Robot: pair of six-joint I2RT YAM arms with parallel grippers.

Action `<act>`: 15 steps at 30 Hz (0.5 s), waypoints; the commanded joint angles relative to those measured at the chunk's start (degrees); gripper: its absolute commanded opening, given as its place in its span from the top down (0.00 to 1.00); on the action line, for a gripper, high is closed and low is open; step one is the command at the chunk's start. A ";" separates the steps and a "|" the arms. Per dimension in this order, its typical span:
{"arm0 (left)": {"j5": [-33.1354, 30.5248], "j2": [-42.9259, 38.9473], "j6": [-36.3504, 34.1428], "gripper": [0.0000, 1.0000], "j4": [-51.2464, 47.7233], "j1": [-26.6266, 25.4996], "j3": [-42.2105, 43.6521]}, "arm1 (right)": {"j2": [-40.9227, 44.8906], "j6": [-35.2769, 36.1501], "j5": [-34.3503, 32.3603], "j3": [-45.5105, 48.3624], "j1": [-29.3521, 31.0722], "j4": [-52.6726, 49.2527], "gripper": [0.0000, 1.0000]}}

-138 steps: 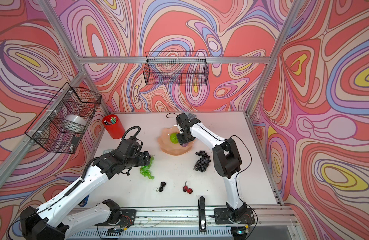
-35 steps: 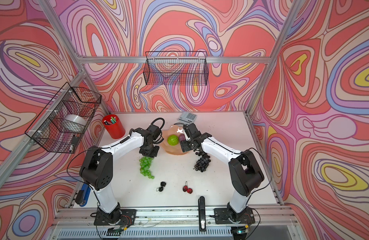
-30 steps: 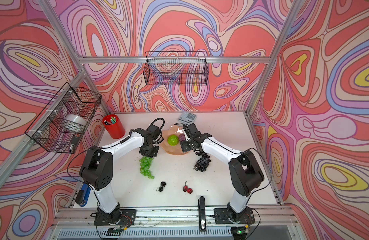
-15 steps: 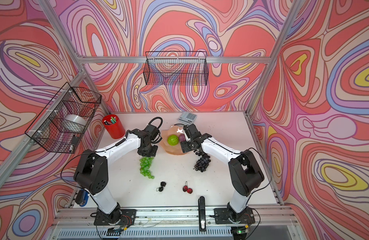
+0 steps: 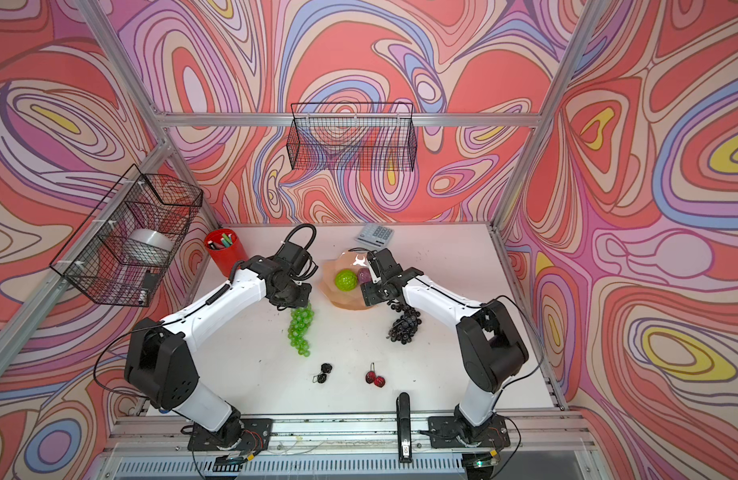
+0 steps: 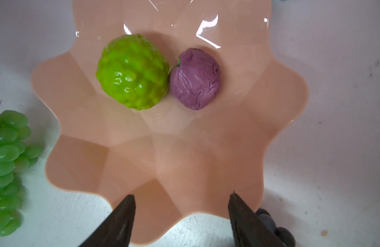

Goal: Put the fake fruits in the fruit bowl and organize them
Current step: 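Lift the light green grapes with the left gripper and carry them over the bowl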

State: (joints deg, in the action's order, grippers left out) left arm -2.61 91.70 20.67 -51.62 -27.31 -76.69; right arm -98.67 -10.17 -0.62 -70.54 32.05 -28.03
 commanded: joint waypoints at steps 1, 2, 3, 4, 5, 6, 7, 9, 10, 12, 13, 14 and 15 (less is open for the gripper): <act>1.21 -4.16 1.46 1.00 -2.62 0.34 -4.31 | 1.59 -0.35 -0.77 0.44 0.39 0.52 0.28; 1.82 -4.87 1.57 1.00 -3.23 0.37 -5.43 | 1.72 -0.48 -0.70 0.51 0.38 0.65 0.28; 2.60 -5.39 1.66 1.00 -3.59 0.41 -6.46 | 1.87 -0.62 -0.63 0.57 0.44 0.90 0.28; 3.50 -5.84 1.81 1.00 -4.20 0.39 -7.88 | 2.07 -0.87 -0.24 0.66 0.38 1.24 0.28; 4.42 -6.14 2.09 1.00 -4.88 0.41 -9.41 | 2.28 -1.14 0.38 0.74 0.40 1.55 0.28; 5.29 -6.26 2.25 1.00 -5.55 0.40 -10.74 | 2.42 -1.29 0.69 0.76 0.42 1.79 0.28; 6.19 -6.32 2.39 1.00 -6.37 0.42 -12.59 | 2.60 -1.43 0.63 0.78 0.38 2.00 0.28; 7.38 -6.13 2.62 1.00 -8.18 0.33 -15.57 | 3.07 -1.43 0.37 0.70 0.29 2.28 0.28; 8.01 -6.02 2.67 1.00 -8.85 0.33 -17.18 | 3.30 -1.34 0.16 0.59 0.23 2.28 0.28; 9.48 -5.79 2.58 1.00 -9.28 0.17 -19.72 | 4.27 -1.20 -1.05 0.33 0.00 2.34 0.28; 10.44 -5.43 2.49 1.00 -9.24 0.14 -21.13 | 5.06 -1.16 -2.56 0.40 -0.45 2.41 0.28; 11.96 -4.82 2.30 1.00 -9.04 0.09 -22.69 | 6.05 -1.25 -3.67 0.57 -1.26 2.73 0.28; 13.34 -4.04 2.23 1.00 -8.96 0.06 -24.06 | 6.93 -1.41 -3.80 0.79 -2.16 3.11 0.28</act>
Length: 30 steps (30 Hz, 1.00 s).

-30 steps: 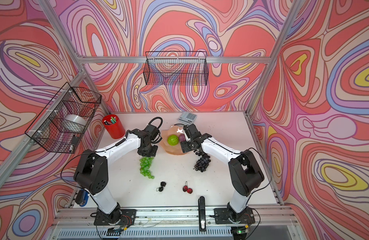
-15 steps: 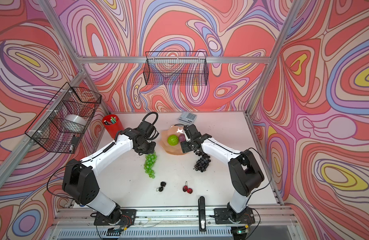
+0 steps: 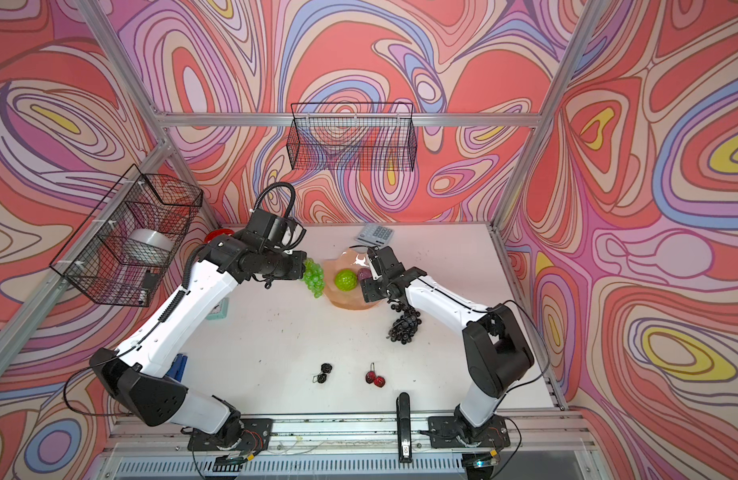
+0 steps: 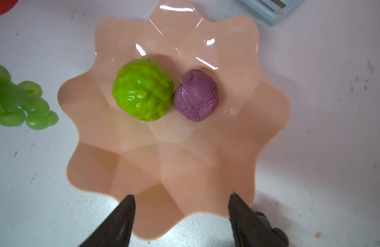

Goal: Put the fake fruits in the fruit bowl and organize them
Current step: 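Lift the light green grapes with the left gripper and carry them over the bowl, then move the held green grapes over the bowl center with the left gripper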

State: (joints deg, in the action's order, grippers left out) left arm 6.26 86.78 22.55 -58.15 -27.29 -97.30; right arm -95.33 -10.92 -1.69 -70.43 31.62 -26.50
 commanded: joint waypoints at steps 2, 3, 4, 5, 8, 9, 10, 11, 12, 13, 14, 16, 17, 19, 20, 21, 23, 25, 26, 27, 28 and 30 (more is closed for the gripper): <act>8.21 2.95 0.31 1.00 -2.09 -0.22 -6.85 | 5.49 -0.87 -2.20 1.07 -3.99 2.37 0.29; 9.58 4.00 0.18 1.00 -1.98 -0.42 -8.37 | 6.05 -0.75 -2.01 1.09 -4.67 2.57 0.29; 10.45 5.18 0.09 1.00 -1.93 -0.90 -10.17 | 6.47 -0.60 -1.91 1.03 -5.33 2.67 0.29; 10.90 6.33 -0.16 1.00 -1.77 -1.43 -11.71 | 6.62 -0.39 -1.91 0.84 -5.60 2.60 0.29; 12.17 10.15 -0.91 1.00 -2.15 -3.31 -16.70 | 6.43 0.02 -1.78 0.73 -5.87 2.42 0.29; 12.60 11.64 -1.14 1.00 -2.59 -4.03 -18.34 | 6.26 -0.14 -1.66 0.80 -5.86 2.41 0.29; 12.81 12.76 -1.15 1.00 -2.83 -4.59 -19.50 | 6.21 -0.41 -1.52 1.06 -5.90 2.55 0.29; 13.01 13.47 -1.13 1.00 -2.57 -5.13 -20.01 | 6.23 -0.58 -1.39 1.51 -5.91 2.74 0.29; 13.37 14.12 -1.03 1.00 -1.99 -5.63 -20.12 | 6.29 -0.77 -1.30 1.97 -5.91 3.09 0.29; 13.51 14.64 -0.72 1.00 -1.39 -6.04 -20.05 | 6.38 -0.86 -1.36 2.43 -6.01 3.34 0.29; 13.90 14.98 -0.52 1.00 -0.77 -6.26 -19.97 | 6.46 -0.86 -1.58 2.78 -6.03 3.39 0.29; 14.64 16.10 -0.09 1.00 0.56 -6.70 -19.88 | 6.65 -0.86 -1.89 3.44 -6.11 3.64 0.29; 14.62 16.53 0.17 1.00 1.19 -6.88 -19.75 | 6.73 -0.86 -1.91 3.66 -6.17 3.80 0.29; 15.23 17.55 0.67 1.00 3.09 -6.99 -19.13 | 6.78 -0.64 -1.73 4.13 -6.22 4.00 0.29; 15.44 18.06 0.87 1.00 3.98 -6.99 -18.87 | 6.75 -0.39 -1.78 4.16 -6.22 3.97 0.29; 15.91 18.81 1.00 1.00 4.71 -6.99 -18.81 | 6.73 -0.17 -1.90 4.25 -6.34 3.90 0.29; 16.59 20.39 1.15 1.00 5.52 -6.99 -18.81 | 6.69 0.28 -2.42 4.42 -6.37 3.67 0.29; 17.09 21.72 1.12 1.00 5.84 -6.99 -18.43 | 6.80 0.61 -2.69 4.56 -6.43 3.48 0.29; 17.25 22.14 1.12 1.00 6.05 -6.99 -18.01 | 6.91 0.72 -2.70 4.64 -6.43 3.40 0.29; 17.42 22.43 1.10 1.00 6.63 -6.99 -17.17 | 7.07 0.81 -2.78 4.86 -6.48 3.39 0.29; 17.30 22.60 1.05 1.00 6.97 -6.99 -16.37 | 7.13 0.85 -2.85 4.95 -6.46 3.35 0.29; 17.35 22.87 0.92 1.00 7.17 -6.99 -15.67 | 7.29 0.97 -2.96 5.18 -6.46 3.30 0.29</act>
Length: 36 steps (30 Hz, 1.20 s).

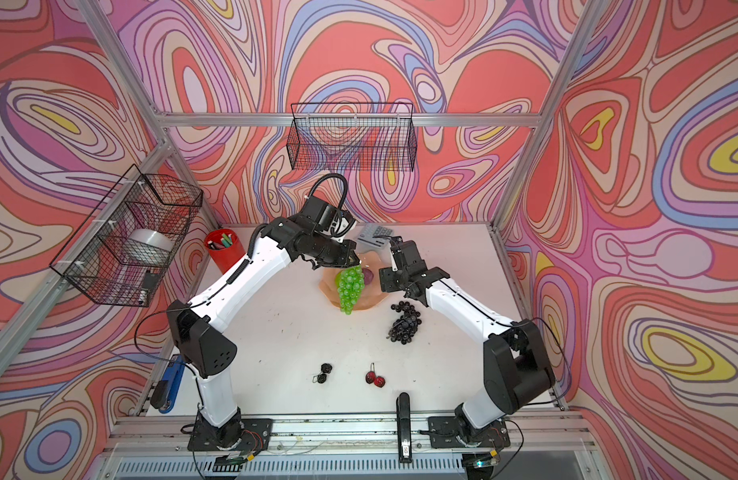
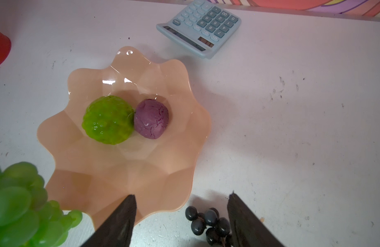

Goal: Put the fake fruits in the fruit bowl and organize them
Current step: 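Move the held green grapes over the bowl center with the left gripper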

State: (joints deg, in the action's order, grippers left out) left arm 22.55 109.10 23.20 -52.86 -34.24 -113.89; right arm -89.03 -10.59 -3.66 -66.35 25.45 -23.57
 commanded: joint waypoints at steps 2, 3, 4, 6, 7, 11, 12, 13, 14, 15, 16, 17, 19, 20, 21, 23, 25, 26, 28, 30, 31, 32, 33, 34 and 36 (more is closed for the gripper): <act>1.27 0.52 0.22 1.00 2.14 -0.04 1.27 | 1.17 0.81 -1.17 1.31 -0.24 0.28 0.29; 1.27 0.55 0.34 1.00 2.30 -0.04 1.38 | 1.23 0.84 -1.26 1.46 -0.30 0.28 0.29; 1.36 0.48 0.42 1.00 2.43 -0.04 1.39 | 1.31 0.83 -1.39 1.57 -0.29 0.28 0.29; 1.84 0.41 0.61 1.00 2.59 -0.04 1.30 | 1.40 0.76 -1.44 1.81 -0.30 0.37 0.29; 2.09 0.33 0.69 1.00 2.65 -0.04 1.21 | 1.40 0.70 -1.26 1.91 -0.29 0.38 0.30; 2.16 -0.45 0.88 1.00 2.85 -0.21 0.62 | 1.57 0.48 -1.25 2.10 -0.27 0.42 0.30; 1.86 -0.57 0.83 1.00 2.87 -0.17 0.37 | 1.67 0.43 -1.26 2.09 -0.31 0.46 0.30; 1.55 -0.56 0.81 1.00 2.81 -0.23 -0.03 | 1.61 0.35 -1.25 2.10 -0.29 0.46 0.30; 1.40 -0.35 0.60 1.00 2.32 -0.21 -0.55 | 1.66 0.37 -1.26 2.00 -0.25 0.46 0.30; 1.36 -0.14 0.50 1.00 1.95 -0.22 -0.89 | 1.59 0.37 -1.24 1.93 -0.31 0.46 0.29; 1.44 -0.10 0.51 1.00 1.89 -0.19 -0.86 | 1.61 0.42 -1.18 1.92 -0.29 0.46 0.30; 1.56 0.04 0.53 1.00 2.05 -0.23 -0.48 | 1.64 0.47 -1.26 1.92 -0.26 0.37 0.29; 2.07 0.10 0.76 1.00 2.76 -0.25 0.76 | 1.64 0.48 -1.26 1.98 -0.31 0.30 0.30; 2.05 0.09 0.94 1.00 3.06 -0.22 1.38 | 1.66 0.57 -1.26 1.95 -0.24 0.24 0.29; 1.98 0.04 0.92 1.00 3.35 -0.29 2.03 | 1.65 0.57 -1.35 2.03 -0.31 0.11 0.29; 1.68 -0.28 1.05 1.00 4.16 -0.20 3.44 | 1.67 0.56 -1.46 2.18 -0.27 -0.01 0.30; 1.25 -0.60 0.85 1.00 4.72 -0.22 4.75 | 1.69 0.66 -1.52 2.39 -0.29 -0.03 0.30; 0.96 -0.64 0.63 1.00 4.66 -0.20 5.23 | 1.69 0.65 -1.58 2.53 -0.23 0.01 0.29; 0.43 -0.60 0.27 1.00 4.71 -0.13 6.20 | 1.67 0.60 -1.56 2.54 -0.24 -0.06 0.30; -0.04 -0.73 0.03 1.00 4.91 0.13 7.22 | 1.64 0.66 -1.51 2.54 -0.31 -0.07 0.30; -0.27 -0.98 0.09 1.00 5.02 0.28 7.72 | 1.67 0.63 -1.52 2.49 -0.27 -0.07 0.30; -0.61 -1.28 0.07 1.00 5.24 0.46 8.27 | 1.59 0.70 -1.57 2.54 -0.25 -0.07 0.29; -0.95 -1.58 -0.03 1.00 5.31 0.64 8.81 | 1.60 0.64 -1.60 2.54 -0.26 -0.07 0.30; -1.18 -1.92 -0.12 1.00 5.40 0.90 9.48 | 1.59 0.66 -1.61 2.54 -0.26 -0.13 0.30; -1.57 -2.60 -0.22 1.00 5.26 1.57 10.59 | 1.58 0.64 -1.61 2.54 -0.23 -0.16 0.30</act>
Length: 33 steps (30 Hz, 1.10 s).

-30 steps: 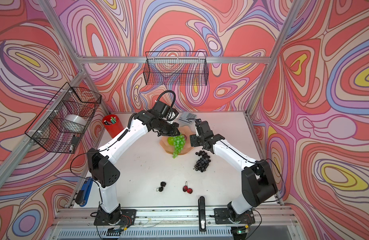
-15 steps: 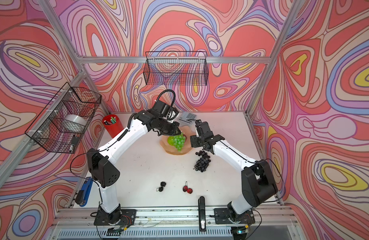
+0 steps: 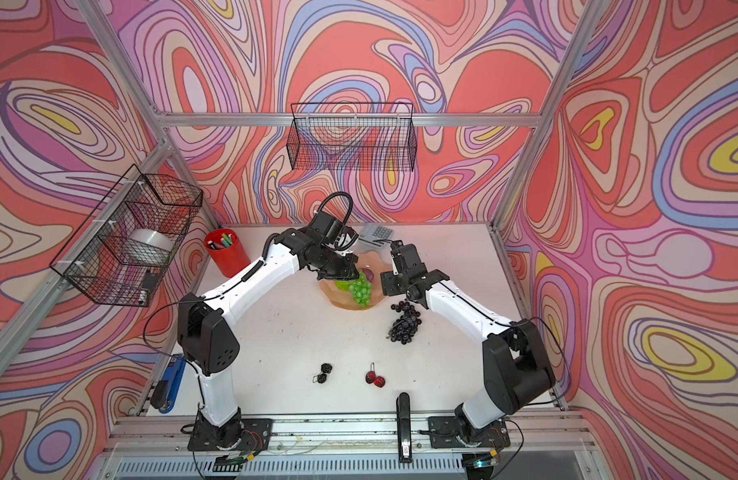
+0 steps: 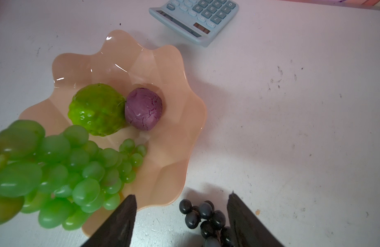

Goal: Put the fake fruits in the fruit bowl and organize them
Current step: 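Move the held green grapes over the bowl center with the left gripper, then lower green grapes into bowl and open left gripper while right gripper nears dark grapes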

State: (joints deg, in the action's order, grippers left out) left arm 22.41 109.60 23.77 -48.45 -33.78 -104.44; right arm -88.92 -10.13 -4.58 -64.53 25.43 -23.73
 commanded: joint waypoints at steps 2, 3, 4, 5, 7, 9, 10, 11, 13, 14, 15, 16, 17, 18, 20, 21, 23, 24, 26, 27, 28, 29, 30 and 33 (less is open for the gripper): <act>-1.79 -4.10 -1.05 1.00 1.07 1.73 2.92 | 1.31 0.16 -0.77 0.61 -0.23 -0.10 0.29; -2.06 -4.51 -1.09 1.00 1.16 2.04 3.78 | 1.21 0.18 -0.71 0.64 -0.28 -0.10 0.30; -2.19 -4.81 -1.28 1.00 1.31 2.30 4.64 | 1.08 0.16 -0.66 0.50 -0.23 -0.09 0.29; -2.42 -5.09 -1.42 1.00 1.41 2.70 5.56 | 0.88 0.19 -0.62 0.42 -0.29 -0.10 0.30; -2.51 -5.52 -1.49 1.00 1.63 3.51 6.90 | 0.47 0.20 -0.45 0.14 -0.22 -0.18 0.30; -2.89 -6.10 -1.38 1.00 2.41 3.96 8.32 | 0.17 0.20 -0.34 -0.15 -0.21 -0.27 0.30; -3.05 -6.41 -1.44 1.00 2.86 4.24 8.91 | -0.02 0.18 -0.16 -0.31 -0.28 -0.27 0.30; -3.28 -6.50 -1.49 1.00 3.02 4.41 9.16 | -0.24 0.11 -0.08 -0.48 -0.28 -0.27 0.29; -3.77 -6.42 -1.87 1.00 3.00 4.84 9.55 | -0.61 0.16 0.10 -0.92 -0.26 -0.57 0.30; -4.03 -6.26 -1.97 1.00 2.99 5.03 9.78 | -0.81 0.13 0.17 -1.10 -0.29 -0.70 0.30; -4.18 -6.12 -2.10 1.00 3.12 5.33 10.02 | -0.96 0.20 0.23 -1.20 -0.24 -0.71 0.30; -4.13 -5.91 -2.24 1.00 3.34 5.63 10.48 | -1.12 0.17 0.32 -1.30 -0.26 -0.80 0.30; -4.57 -5.73 -2.33 1.00 3.72 5.85 11.05 | -1.18 0.17 0.41 -1.38 -0.25 -0.80 0.30; -5.06 -5.59 -2.41 1.00 4.21 6.13 11.58 | -1.26 0.15 0.45 -1.46 -0.26 -0.80 0.30; -5.70 -5.20 -2.50 1.00 5.46 6.55 12.67 | -1.37 0.11 0.62 -1.47 -0.28 -0.80 0.30; -5.71 -4.68 -2.71 1.00 5.64 6.76 12.70 | -1.41 0.03 0.75 -1.47 -0.27 -0.80 0.30; -5.80 -3.52 -3.14 1.00 5.77 7.23 12.30 | -1.43 0.02 0.97 -1.47 -0.25 -0.88 0.30; -6.05 -2.91 -3.44 1.00 5.82 7.23 11.92 | -1.51 0.02 0.98 -1.64 -0.24 -0.96 0.30; -6.67 -1.78 -3.85 1.00 5.78 7.39 10.93 | -1.55 0.02 0.98 -1.74 -0.24 -1.15 0.30; -7.02 -1.11 -4.03 1.00 5.73 7.47 10.47 | -1.59 0.02 0.98 -1.74 -0.29 -1.23 0.30; -7.57 -0.50 -4.09 1.00 5.74 7.58 10.10 | -1.52 0.02 1.00 -1.74 -0.27 -1.32 0.30; -7.81 0.00 -4.21 1.00 5.79 7.80 9.97 | -1.55 -0.11 0.98 -1.65 -0.29 -1.41 0.30; -7.82 0.53 -4.17 1.00 5.88 8.01 9.81 | -1.56 -0.07 0.98 -1.57 -0.29 -1.44 0.30; -7.47 2.11 -4.34 1.00 6.37 8.45 9.47 | -1.49 -0.19 1.04 -1.41 -0.22 -1.85 0.30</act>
State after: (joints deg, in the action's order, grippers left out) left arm 15.94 109.86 20.62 -42.98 -26.02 -93.34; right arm -89.89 -10.15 -3.90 -64.73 25.43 -24.77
